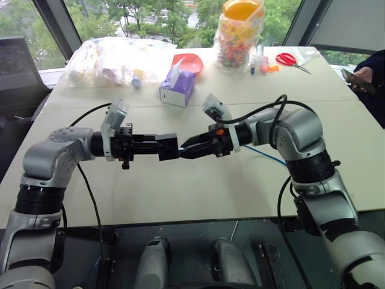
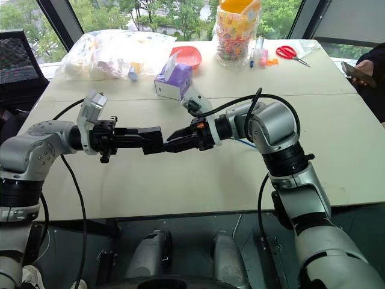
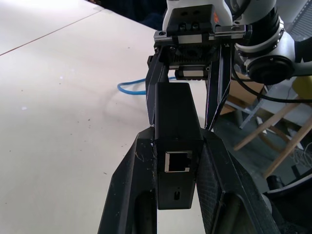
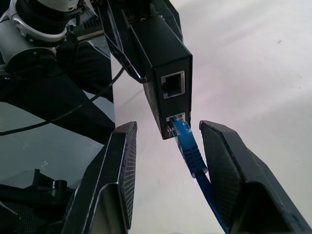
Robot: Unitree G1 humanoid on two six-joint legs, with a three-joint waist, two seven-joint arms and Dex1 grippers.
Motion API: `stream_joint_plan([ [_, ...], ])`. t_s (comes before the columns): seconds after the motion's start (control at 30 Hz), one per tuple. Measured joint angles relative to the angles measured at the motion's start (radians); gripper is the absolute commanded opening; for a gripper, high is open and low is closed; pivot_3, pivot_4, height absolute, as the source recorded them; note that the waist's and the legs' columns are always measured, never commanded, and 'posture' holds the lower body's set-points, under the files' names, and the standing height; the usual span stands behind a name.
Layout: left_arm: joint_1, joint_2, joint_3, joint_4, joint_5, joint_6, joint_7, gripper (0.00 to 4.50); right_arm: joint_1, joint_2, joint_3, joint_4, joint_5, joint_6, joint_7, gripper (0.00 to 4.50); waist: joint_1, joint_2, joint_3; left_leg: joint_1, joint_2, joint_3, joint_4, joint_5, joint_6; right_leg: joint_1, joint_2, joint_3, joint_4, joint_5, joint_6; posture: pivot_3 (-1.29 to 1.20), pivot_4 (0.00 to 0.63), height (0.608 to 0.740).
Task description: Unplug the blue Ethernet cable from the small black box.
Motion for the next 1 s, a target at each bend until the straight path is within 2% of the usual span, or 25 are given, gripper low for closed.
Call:
stream_joint_plan([
  [0.23, 0.000, 0.000, 0.000, 0.000, 0.000, 0.000, 0.003, 0.49, -0.001, -0.006, 0.007, 0.000, 0.008, -0.001, 0.000, 2.12, 0.000, 0.000, 0.000, 0.000, 0.000, 0.000, 0.000, 0.000, 0.000, 0.000, 0.000, 0.000, 0.000, 0.000, 0.000, 0.00, 0.150, 0.735],
  [0.33, 0.000, 0.000, 0.000, -0.001, 0.000, 0.000, 0.003, 0.49, -0.001, -0.009, 0.008, 0.000, 0.008, -0.001, -0.001, 1.32, 0.000, 0.000, 0.000, 0.000, 0.000, 0.000, 0.000, 0.000, 0.000, 0.000, 0.000, 0.000, 0.000, 0.000, 0.000, 0.00, 0.150, 0.735],
  [0.4, 0.001, 0.000, 0.000, -0.012, -0.001, 0.000, -0.001, 0.49, -0.001, -0.017, 0.009, 0.000, 0.007, -0.001, -0.007, 0.24, 0.000, 0.000, 0.000, 0.000, 0.000, 0.000, 0.000, 0.000, 0.000, 0.000, 0.000, 0.000, 0.000, 0.000, 0.000, 0.00, 0.150, 0.735],
  [0.43, 0.002, 0.001, 0.000, -0.015, 0.000, 0.000, 0.001, 0.49, -0.001, -0.020, 0.011, -0.001, 0.008, -0.002, -0.005, 0.04, 0.000, 0.000, 0.000, 0.000, 0.000, 0.000, 0.000, 0.000, 0.000, 0.000, 0.000, 0.000, 0.000, 0.000, 0.000, 0.00, 0.150, 0.735],
  [0.8, 0.008, 0.001, 0.000, -0.017, 0.000, 0.000, 0.002, 0.49, -0.001, -0.027, 0.025, -0.002, 0.008, -0.018, -0.003, 0.04, 0.000, 0.000, 0.000, 0.000, 0.000, 0.000, 0.000, 0.000, 0.000, 0.000, 0.000, 0.000, 0.000, 0.000, 0.000, 0.00, 0.150, 0.735],
  [1.0, 0.007, 0.003, 0.000, -0.019, -0.009, 0.004, -0.003, 0.49, 0.002, -0.075, 0.072, -0.025, -0.013, -0.125, 0.016, 0.04, 0.000, 0.000, 0.000, 0.000, 0.000, 0.000, 0.000, 0.000, 0.000, 0.000, 0.000, 0.000, 0.000, 0.000, 0.000, 0.00, 0.150, 0.735],
])
